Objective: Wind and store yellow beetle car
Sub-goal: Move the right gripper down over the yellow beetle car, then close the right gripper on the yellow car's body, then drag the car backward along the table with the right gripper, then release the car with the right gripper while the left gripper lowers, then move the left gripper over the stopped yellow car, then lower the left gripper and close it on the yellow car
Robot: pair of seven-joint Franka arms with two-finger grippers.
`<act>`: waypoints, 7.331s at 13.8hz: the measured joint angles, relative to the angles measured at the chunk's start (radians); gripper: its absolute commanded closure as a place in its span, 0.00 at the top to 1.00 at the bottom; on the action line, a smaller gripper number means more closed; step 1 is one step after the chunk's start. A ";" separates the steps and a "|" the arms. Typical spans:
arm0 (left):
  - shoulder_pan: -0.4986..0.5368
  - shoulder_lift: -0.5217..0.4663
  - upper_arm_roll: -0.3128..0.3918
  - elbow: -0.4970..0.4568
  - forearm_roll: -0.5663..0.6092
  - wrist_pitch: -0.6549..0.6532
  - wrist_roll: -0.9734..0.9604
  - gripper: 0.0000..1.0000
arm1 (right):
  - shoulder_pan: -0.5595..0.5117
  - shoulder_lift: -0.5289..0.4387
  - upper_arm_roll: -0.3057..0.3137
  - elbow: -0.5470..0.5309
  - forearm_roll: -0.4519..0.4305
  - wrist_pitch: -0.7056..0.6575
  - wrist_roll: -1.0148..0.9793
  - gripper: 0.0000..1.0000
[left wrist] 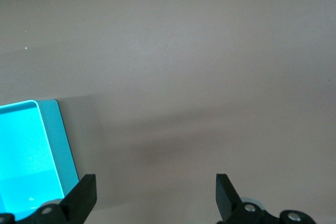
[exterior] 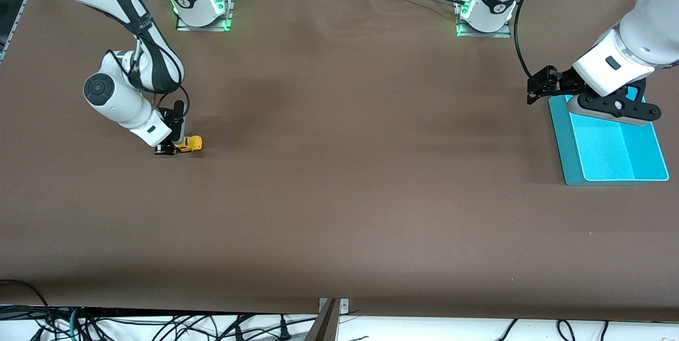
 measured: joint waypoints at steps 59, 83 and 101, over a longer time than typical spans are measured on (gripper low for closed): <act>-0.034 0.018 -0.044 0.000 0.000 -0.185 0.000 1.00 | -0.141 -0.391 0.111 0.374 0.035 -0.697 0.696 1.00; 0.159 0.008 -0.033 -0.499 0.114 0.387 0.989 1.00 | -0.093 -0.407 0.106 0.534 0.034 -0.951 1.453 1.00; 0.422 0.223 -0.029 -0.874 0.118 0.987 1.574 0.91 | -0.091 -0.396 0.106 0.566 -0.028 -1.020 1.453 1.00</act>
